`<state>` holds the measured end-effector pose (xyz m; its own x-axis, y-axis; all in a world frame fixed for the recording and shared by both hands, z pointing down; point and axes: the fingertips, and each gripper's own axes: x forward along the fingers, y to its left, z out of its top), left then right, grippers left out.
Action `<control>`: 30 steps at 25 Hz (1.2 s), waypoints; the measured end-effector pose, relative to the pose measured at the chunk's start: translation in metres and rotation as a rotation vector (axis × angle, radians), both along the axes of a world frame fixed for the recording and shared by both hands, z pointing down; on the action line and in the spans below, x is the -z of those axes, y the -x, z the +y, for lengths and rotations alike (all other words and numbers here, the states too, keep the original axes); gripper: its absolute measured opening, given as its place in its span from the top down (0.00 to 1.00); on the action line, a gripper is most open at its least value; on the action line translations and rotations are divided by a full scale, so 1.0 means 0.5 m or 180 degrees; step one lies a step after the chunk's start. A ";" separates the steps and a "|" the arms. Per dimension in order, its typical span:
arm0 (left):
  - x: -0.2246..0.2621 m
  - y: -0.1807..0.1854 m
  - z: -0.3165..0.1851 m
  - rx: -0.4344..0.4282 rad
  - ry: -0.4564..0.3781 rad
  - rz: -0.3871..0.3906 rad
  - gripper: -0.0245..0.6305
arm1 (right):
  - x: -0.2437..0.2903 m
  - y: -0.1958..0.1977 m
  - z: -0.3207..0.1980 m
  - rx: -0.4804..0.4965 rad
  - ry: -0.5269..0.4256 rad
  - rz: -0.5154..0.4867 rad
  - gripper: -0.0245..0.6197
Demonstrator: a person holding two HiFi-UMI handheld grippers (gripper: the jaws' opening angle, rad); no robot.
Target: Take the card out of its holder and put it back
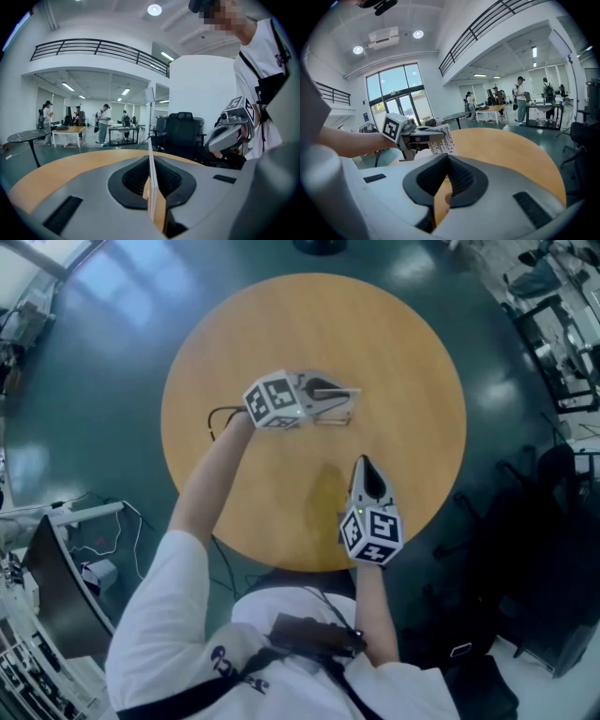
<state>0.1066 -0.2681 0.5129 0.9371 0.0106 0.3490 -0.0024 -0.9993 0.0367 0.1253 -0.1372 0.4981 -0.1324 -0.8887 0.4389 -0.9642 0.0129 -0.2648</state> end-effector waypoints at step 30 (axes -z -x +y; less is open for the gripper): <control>0.232 0.270 0.162 0.2896 -0.0413 0.0614 0.92 | 0.172 0.123 0.090 0.0191 -0.0835 0.0084 0.94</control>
